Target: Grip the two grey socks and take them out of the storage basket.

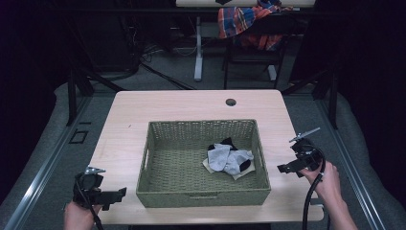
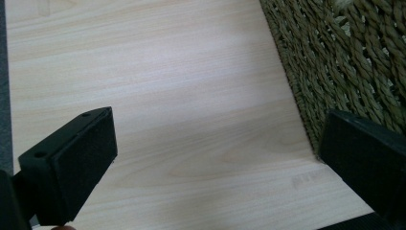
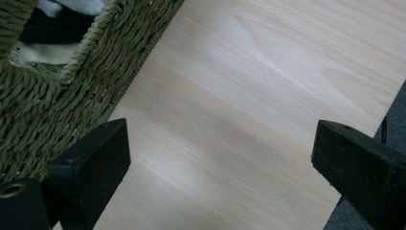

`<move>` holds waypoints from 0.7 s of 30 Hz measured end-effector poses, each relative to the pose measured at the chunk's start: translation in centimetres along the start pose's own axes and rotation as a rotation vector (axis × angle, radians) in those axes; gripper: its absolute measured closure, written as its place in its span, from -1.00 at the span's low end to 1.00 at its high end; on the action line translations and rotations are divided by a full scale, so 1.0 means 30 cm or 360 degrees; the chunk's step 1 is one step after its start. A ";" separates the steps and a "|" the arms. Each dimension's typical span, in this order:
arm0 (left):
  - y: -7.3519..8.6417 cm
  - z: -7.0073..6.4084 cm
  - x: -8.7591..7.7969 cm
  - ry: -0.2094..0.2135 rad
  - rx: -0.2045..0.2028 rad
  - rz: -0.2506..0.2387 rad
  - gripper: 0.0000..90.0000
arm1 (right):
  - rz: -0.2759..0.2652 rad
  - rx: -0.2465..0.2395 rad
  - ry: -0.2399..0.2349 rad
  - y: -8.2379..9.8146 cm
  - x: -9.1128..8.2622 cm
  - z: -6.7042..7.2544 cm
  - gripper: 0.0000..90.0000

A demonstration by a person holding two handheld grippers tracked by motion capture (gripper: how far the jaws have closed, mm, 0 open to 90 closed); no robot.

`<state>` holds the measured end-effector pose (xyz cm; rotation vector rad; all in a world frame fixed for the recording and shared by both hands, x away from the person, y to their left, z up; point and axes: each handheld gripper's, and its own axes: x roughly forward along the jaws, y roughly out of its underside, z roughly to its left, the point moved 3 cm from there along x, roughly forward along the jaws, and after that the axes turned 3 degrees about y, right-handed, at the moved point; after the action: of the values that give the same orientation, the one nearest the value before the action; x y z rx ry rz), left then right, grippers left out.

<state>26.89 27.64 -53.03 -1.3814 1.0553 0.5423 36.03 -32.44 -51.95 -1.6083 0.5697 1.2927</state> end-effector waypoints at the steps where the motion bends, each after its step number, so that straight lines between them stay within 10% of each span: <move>1: 0.000 0.000 0.000 0.0000 0.0000 0.0000 -1.00 | 0.0000 0.0000 0.0000 0.000 0.000 0.000 -0.88; 21: 0.016 0.015 -0.001 0.0035 -0.0014 0.0010 -1.00 | -0.0103 -0.0094 0.0031 -0.126 -0.103 0.017 -0.97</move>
<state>26.60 28.15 -53.32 -1.3949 1.0763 0.5381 37.86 -30.99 -47.63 -1.6761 0.4917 1.2574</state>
